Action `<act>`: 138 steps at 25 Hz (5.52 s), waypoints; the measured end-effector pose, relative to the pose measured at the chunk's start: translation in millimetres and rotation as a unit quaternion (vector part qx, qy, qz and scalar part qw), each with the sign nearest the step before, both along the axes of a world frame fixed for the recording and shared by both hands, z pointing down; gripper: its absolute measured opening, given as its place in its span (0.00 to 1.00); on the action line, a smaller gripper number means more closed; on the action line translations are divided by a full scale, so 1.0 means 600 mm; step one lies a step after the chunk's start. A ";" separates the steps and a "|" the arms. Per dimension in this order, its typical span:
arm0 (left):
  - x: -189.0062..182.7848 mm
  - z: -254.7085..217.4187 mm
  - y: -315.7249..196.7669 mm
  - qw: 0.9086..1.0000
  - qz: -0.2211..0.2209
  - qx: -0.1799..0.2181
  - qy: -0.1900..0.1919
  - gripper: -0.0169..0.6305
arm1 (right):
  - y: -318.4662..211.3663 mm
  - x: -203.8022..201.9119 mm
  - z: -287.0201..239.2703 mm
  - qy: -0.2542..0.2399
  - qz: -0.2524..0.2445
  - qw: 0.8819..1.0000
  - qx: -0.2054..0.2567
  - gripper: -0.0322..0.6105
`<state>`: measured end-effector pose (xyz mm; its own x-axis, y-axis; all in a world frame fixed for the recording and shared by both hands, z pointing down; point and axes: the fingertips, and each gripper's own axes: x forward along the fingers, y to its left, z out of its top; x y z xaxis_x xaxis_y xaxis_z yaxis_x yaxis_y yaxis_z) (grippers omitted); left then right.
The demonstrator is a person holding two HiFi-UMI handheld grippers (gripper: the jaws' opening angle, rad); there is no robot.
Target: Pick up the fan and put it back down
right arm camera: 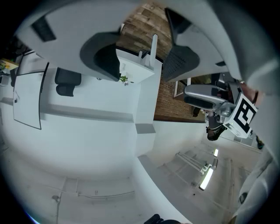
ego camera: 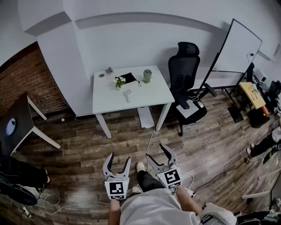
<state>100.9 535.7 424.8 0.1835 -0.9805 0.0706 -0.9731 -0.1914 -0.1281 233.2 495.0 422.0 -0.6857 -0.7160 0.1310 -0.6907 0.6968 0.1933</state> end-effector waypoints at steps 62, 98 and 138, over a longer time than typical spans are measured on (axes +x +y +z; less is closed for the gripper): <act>-0.180 -0.008 -0.699 1.000 -0.002 -0.017 -0.013 0.49 | -0.690 -0.187 0.017 -0.008 0.004 1.000 -0.030 0.56; -0.349 0.087 -1.044 0.989 0.132 -0.059 0.012 0.50 | -0.984 -0.354 0.101 0.047 0.129 0.987 -0.085 0.58; -0.305 0.368 -1.104 0.958 0.095 -0.272 0.011 0.50 | -1.036 -0.364 0.461 0.162 0.008 0.933 -0.321 0.61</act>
